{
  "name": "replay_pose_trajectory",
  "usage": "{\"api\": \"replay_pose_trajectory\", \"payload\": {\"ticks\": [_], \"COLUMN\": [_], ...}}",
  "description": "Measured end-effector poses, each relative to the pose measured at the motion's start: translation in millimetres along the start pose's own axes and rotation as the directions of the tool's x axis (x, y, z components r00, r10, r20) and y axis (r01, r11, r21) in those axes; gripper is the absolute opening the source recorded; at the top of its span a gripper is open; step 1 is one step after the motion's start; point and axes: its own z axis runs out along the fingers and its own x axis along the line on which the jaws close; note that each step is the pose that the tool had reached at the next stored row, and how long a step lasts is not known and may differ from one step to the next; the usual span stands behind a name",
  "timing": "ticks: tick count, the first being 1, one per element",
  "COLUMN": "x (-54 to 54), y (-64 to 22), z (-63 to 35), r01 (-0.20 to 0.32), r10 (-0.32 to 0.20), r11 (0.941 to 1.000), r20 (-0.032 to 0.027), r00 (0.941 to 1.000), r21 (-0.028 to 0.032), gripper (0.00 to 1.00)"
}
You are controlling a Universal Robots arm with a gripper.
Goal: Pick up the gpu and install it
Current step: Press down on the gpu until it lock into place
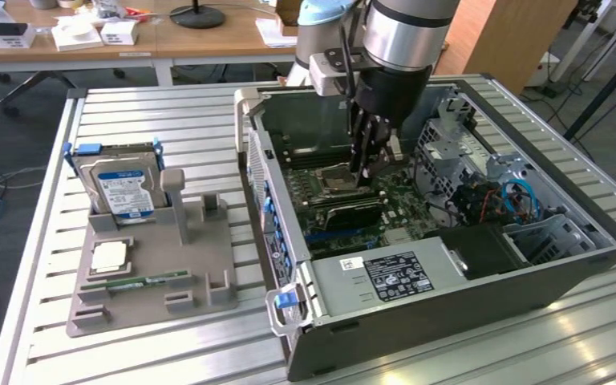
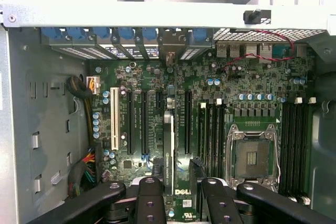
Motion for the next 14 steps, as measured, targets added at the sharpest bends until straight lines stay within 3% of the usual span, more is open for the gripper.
{"api": "replay_pose_trajectory", "payload": {"ticks": [4,8,10,14], "x": [0.0,0.0,0.0,0.0], "y": [0.0,0.0,0.0,0.0], "z": [0.0,0.0,0.0,0.0], "r01": [0.0,0.0,0.0,0.0], "r10": [0.0,0.0,0.0,0.0], "r11": [1.0,1.0,1.0,1.0], "r20": [0.0,0.0,0.0,0.0], "r00": [1.0,1.0,1.0,1.0], "r21": [0.0,0.0,0.0,0.0], "gripper": [0.32,0.14,0.1,0.1]}}
